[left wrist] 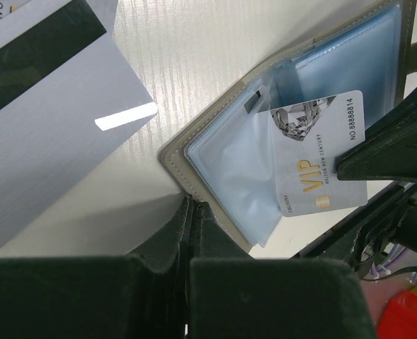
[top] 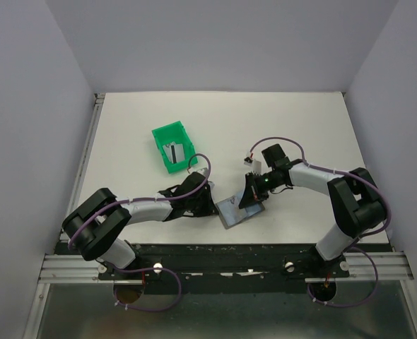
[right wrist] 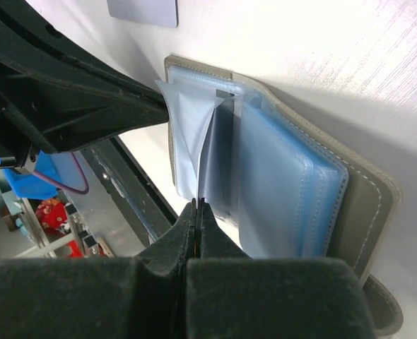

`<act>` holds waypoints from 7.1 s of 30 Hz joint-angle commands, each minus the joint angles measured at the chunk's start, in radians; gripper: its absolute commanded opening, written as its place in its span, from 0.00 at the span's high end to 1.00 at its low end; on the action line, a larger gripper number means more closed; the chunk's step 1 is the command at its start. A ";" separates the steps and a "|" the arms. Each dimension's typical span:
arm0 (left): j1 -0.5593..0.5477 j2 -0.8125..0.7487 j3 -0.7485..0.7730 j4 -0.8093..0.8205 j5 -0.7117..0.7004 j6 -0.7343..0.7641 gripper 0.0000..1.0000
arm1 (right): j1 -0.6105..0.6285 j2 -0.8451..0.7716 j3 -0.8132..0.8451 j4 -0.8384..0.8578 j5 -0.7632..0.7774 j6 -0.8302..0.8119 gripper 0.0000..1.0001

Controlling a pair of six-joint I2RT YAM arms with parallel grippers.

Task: Put the credit cards into the card holder
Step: Insert the credit card into the card holder.

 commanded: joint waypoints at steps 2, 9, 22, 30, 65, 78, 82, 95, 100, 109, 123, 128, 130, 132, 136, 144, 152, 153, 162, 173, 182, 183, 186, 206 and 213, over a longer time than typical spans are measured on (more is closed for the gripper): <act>-0.005 0.029 0.011 -0.037 -0.005 0.016 1.00 | 0.004 -0.022 0.013 -0.058 0.012 -0.044 1.00; -0.005 0.023 0.014 -0.048 -0.008 0.021 1.00 | 0.004 -0.015 0.062 -0.117 0.068 -0.073 1.00; -0.005 0.030 0.017 -0.043 -0.008 0.021 1.00 | 0.005 0.055 0.010 0.035 -0.061 -0.001 1.00; -0.005 0.033 0.016 -0.043 -0.008 0.018 1.00 | 0.005 0.062 -0.020 0.100 -0.092 0.040 1.00; -0.005 0.012 0.011 -0.065 -0.019 0.018 1.00 | 0.004 0.039 0.194 -0.238 0.161 -0.217 1.00; -0.005 0.015 0.013 -0.066 -0.016 0.016 1.00 | 0.004 0.096 0.171 -0.210 0.069 -0.208 1.00; -0.006 0.015 0.017 -0.065 -0.014 0.016 1.00 | 0.004 0.111 0.161 -0.192 0.026 -0.198 1.00; -0.006 0.023 0.028 -0.068 -0.013 0.019 1.00 | 0.004 0.125 0.149 -0.158 -0.051 -0.171 1.00; -0.005 0.021 0.028 -0.073 -0.013 0.019 1.00 | 0.002 0.062 0.174 -0.183 0.054 -0.167 1.00; -0.005 0.010 0.022 -0.082 -0.016 0.024 1.00 | -0.018 0.093 0.283 -0.307 0.138 -0.237 1.00; -0.005 0.013 0.021 -0.074 -0.017 0.018 1.00 | -0.016 0.101 0.269 -0.318 0.204 -0.245 1.00; -0.006 0.015 0.019 -0.071 -0.017 0.019 1.00 | -0.013 0.110 0.246 -0.292 0.167 -0.242 1.00; -0.005 0.017 0.020 -0.071 -0.016 0.019 1.00 | -0.010 0.108 0.235 -0.275 0.141 -0.234 1.00; -0.005 0.020 0.024 -0.069 -0.014 0.019 1.00 | -0.004 0.107 0.226 -0.260 0.126 -0.228 1.00; -0.005 0.021 0.024 -0.068 -0.014 0.019 1.00 | 0.007 0.119 0.215 -0.235 0.105 -0.219 1.00; -0.005 0.017 0.020 -0.069 -0.017 0.015 1.00 | 0.011 0.111 0.206 -0.189 0.039 -0.202 1.00; -0.005 0.018 0.022 -0.069 -0.019 0.015 1.00 | 0.013 0.137 0.204 -0.189 -0.003 -0.201 1.00; -0.005 0.018 0.021 -0.069 -0.019 0.015 1.00 | 0.014 0.140 0.204 -0.187 -0.006 -0.199 0.99; -0.005 0.021 0.024 -0.065 -0.017 0.015 1.00 | 0.036 0.147 0.177 -0.194 -0.026 -0.158 1.00; -0.006 0.026 0.030 -0.062 -0.017 0.019 1.00 | 0.045 0.111 0.106 -0.200 0.052 -0.092 1.00; -0.005 0.029 0.024 -0.059 -0.024 0.015 1.00 | 0.083 0.101 0.119 -0.253 0.146 -0.081 1.00; -0.005 0.029 0.022 -0.057 -0.024 0.015 1.00 | 0.089 0.099 0.114 -0.253 0.153 -0.076 0.99; -0.005 0.026 0.021 -0.056 -0.027 0.015 1.00 | 0.102 0.096 0.102 -0.241 0.160 -0.067 1.00; -0.005 0.027 0.005 -0.042 -0.021 0.010 1.00 | 0.126 0.045 -0.009 0.038 0.198 0.183 0.99; -0.005 0.029 -0.007 -0.028 -0.016 0.009 1.00 | 0.162 0.019 -0.055 0.138 0.275 0.286 1.00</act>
